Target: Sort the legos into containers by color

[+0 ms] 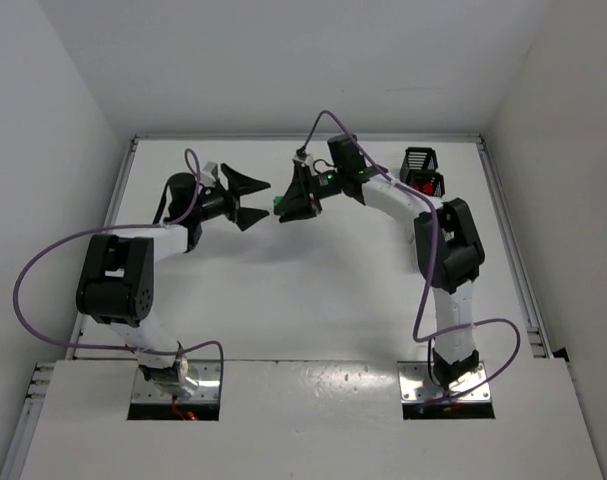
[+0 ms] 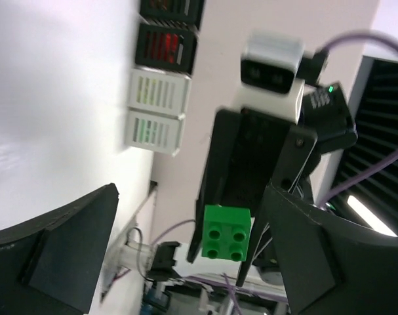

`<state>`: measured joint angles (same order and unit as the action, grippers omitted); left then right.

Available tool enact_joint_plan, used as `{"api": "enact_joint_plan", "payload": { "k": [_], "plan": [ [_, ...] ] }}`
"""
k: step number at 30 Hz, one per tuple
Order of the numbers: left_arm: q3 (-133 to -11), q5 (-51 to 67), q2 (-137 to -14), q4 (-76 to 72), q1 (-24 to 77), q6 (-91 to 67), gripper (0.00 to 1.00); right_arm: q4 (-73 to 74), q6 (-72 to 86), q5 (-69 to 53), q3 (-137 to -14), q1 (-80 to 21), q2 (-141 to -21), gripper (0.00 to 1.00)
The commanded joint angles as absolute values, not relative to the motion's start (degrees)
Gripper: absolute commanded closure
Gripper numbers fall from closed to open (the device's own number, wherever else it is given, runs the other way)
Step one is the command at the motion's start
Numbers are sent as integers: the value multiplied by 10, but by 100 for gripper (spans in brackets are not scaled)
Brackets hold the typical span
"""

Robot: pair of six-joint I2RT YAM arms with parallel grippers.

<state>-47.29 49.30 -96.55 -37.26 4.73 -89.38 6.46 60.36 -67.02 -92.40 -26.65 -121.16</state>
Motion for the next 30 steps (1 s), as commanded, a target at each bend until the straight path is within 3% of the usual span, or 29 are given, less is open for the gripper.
{"api": "enact_joint_plan", "payload": {
  "k": [1,5,7,12,15,22,30],
  "plan": [
    [-490,482,-925,-294,19,-809,0,100,514,-693,-868,-245,-1126,100],
    [-547,482,-926,-183,-4,-697,0,296,322,-622,-809,-187,-1009,100],
    [-600,482,-942,-99,-4,-595,0,426,184,-512,-796,-168,-967,100],
    [-742,488,-989,75,11,-376,0,527,57,-283,-717,-112,-849,100],
    [-797,423,-989,131,36,-282,0,566,21,-196,-703,-85,-802,100],
    [-878,230,-977,230,102,-153,0,649,-45,-78,-736,-9,-822,100],
    [-898,200,-960,257,115,-101,0,659,-52,-72,-803,82,-924,100]
  ]
}}
